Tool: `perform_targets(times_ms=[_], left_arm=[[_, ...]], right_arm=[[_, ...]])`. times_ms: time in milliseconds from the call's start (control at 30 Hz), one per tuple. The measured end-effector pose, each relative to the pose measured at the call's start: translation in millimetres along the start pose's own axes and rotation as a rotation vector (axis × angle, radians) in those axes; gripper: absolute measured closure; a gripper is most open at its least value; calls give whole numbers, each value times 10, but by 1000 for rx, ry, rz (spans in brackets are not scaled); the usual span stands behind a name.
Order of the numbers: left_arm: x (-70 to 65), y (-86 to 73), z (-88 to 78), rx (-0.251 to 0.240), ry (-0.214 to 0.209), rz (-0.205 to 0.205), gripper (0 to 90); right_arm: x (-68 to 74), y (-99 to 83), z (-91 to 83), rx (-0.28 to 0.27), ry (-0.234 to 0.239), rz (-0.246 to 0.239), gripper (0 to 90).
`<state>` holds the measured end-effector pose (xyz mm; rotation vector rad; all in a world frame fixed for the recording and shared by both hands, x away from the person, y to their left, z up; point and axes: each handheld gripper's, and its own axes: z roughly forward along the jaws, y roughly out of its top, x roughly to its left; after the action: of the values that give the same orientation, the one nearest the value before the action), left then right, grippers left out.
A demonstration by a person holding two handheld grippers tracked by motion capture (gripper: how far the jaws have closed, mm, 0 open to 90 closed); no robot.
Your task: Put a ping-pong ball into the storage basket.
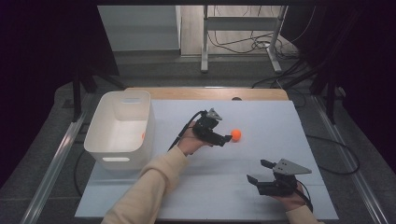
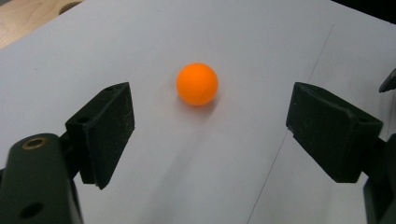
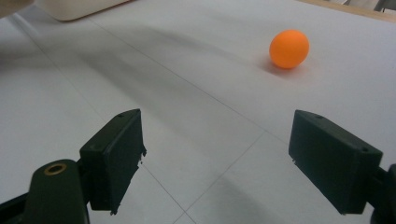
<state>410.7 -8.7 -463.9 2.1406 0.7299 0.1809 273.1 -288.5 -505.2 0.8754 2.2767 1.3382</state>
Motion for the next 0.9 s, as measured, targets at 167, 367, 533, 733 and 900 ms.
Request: perform_targets(times_ms=[167,367,533,733,900], left_arm=[[1,19,66,13,1,8,160],[-15,48,173,33,-4,8,161],[-21,60,260,47,-3,12,160],[-30,66,377,73,14,26,159],[-3,77,439,88,17,22,158]], right_arm=[[1,-2,2,2,-1,-3,185],[1,-2,8,9,-1,-1,185],[0,-3,3,6,0,2,185],[-3,-6,13,14,2,-4,184],[-5,-6,11,12,2,-4,184]])
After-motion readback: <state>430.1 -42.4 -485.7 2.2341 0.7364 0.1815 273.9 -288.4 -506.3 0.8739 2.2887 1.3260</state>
